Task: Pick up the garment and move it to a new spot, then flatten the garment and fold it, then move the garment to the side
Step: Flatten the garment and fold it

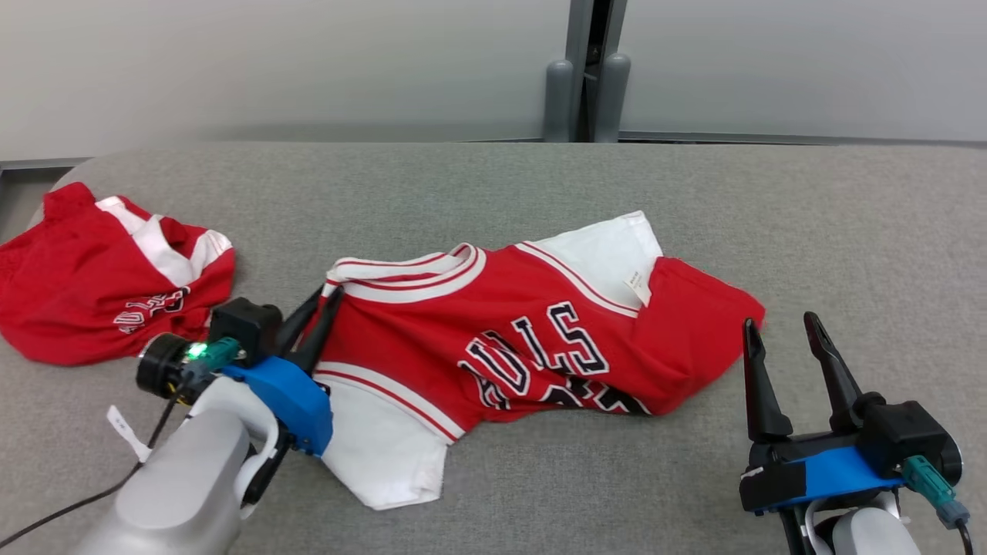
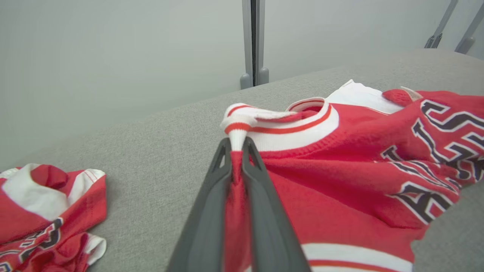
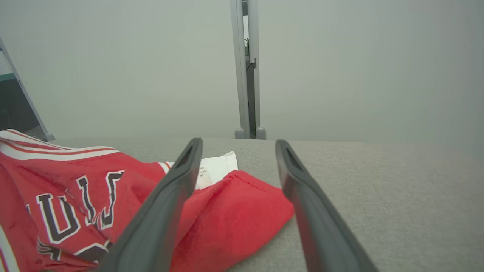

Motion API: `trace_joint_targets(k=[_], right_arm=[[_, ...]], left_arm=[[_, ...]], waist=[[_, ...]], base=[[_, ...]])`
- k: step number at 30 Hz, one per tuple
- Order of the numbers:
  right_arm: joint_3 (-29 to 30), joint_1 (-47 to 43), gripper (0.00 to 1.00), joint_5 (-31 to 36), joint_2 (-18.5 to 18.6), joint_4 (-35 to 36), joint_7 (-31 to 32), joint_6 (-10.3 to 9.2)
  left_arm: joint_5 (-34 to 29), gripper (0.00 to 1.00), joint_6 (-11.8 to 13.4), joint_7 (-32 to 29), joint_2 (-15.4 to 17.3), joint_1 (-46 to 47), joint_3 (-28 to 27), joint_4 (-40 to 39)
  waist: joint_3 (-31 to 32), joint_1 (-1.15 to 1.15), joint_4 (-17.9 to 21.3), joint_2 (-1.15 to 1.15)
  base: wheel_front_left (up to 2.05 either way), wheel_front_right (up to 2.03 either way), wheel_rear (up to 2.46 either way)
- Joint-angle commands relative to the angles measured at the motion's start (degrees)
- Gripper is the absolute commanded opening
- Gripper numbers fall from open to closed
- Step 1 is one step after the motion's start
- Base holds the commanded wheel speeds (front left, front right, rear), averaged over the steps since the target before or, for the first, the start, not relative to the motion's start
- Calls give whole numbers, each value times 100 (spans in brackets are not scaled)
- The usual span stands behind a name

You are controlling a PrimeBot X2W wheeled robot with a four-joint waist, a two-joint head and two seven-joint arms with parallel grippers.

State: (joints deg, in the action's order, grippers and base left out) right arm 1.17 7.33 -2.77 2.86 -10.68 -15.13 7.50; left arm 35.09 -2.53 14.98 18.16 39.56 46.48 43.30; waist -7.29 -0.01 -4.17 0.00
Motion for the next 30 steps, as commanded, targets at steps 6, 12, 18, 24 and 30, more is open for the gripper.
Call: trace_joint_targets(k=[6, 12, 18, 24, 30], right_arm=[[22, 151, 100, -10, 3, -39, -2, -2], [35, 207, 100, -36, 2, -35, -2, -2], [108, 173, 100, -34, 2, -23, -2, -2], [144, 84, 100, 6, 2, -19, -2, -2], [148, 12, 100, -21, 3, -29, -2, -2]], left_arm=[[-90, 0, 94, 28, 344, 85, -572, -32], [-302, 1, 86, 28, 412, 87, -929, 92], [-683, 100, 304, 29, 340, -239, -1530, -409], [-1232, 100, 498, 25, 202, -1005, -2357, -1544], [-1671, 100, 566, 24, -60, -1843, -2999, -2463]], waist=[[-293, 1, 589, 0], [-473, 1, 880, 0], [-462, 1, 829, 0], [-236, 1, 583, 0], [-43, 1, 401, 0]], base=[[0, 0, 0], [0, 0, 0], [0, 0, 0], [0, 0, 0], [0, 0, 0]])
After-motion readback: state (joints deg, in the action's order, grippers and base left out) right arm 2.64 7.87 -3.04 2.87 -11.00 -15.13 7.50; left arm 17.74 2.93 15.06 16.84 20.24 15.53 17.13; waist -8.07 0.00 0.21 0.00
